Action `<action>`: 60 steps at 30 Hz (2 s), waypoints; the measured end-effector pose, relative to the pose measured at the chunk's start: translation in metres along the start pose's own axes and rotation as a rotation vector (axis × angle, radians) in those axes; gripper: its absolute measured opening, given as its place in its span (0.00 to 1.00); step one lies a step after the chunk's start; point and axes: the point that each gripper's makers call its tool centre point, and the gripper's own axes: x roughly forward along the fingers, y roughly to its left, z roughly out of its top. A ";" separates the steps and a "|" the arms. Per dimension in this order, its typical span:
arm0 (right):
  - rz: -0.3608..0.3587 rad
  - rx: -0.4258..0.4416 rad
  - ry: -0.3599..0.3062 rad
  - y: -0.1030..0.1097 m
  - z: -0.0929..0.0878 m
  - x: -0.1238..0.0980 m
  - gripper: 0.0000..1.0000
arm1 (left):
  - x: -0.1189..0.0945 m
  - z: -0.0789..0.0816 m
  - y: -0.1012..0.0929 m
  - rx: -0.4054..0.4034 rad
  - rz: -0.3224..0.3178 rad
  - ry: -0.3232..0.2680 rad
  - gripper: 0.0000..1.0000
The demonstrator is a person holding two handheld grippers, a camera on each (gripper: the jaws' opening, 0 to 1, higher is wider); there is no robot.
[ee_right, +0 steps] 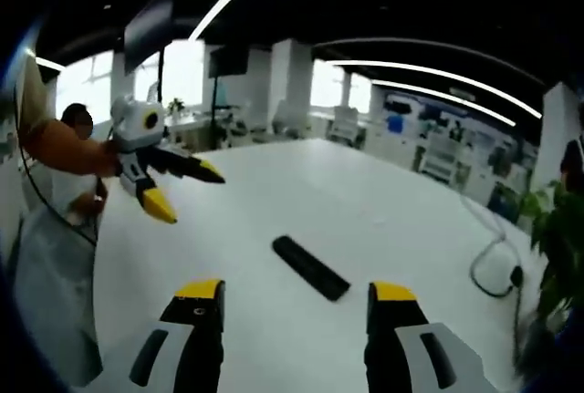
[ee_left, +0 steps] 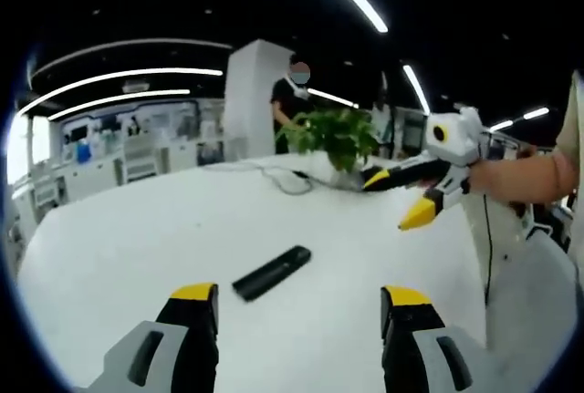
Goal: Press the specified remote control buttons in sequence, fully releasing each button before pressing the next.
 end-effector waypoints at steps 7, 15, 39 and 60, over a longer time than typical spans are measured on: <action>0.026 -0.031 0.014 -0.010 0.002 0.007 0.61 | 0.009 0.007 0.009 0.027 -0.010 0.003 0.74; 0.047 -0.057 0.015 -0.021 0.013 0.015 0.61 | 0.022 0.011 0.017 0.069 -0.040 0.015 0.74; 0.177 -0.179 0.120 -0.032 0.002 0.058 0.56 | 0.059 0.013 0.040 0.118 -0.151 0.079 0.73; 0.325 -0.313 0.307 -0.032 -0.025 0.097 0.42 | 0.094 -0.017 0.042 0.236 -0.296 0.262 0.67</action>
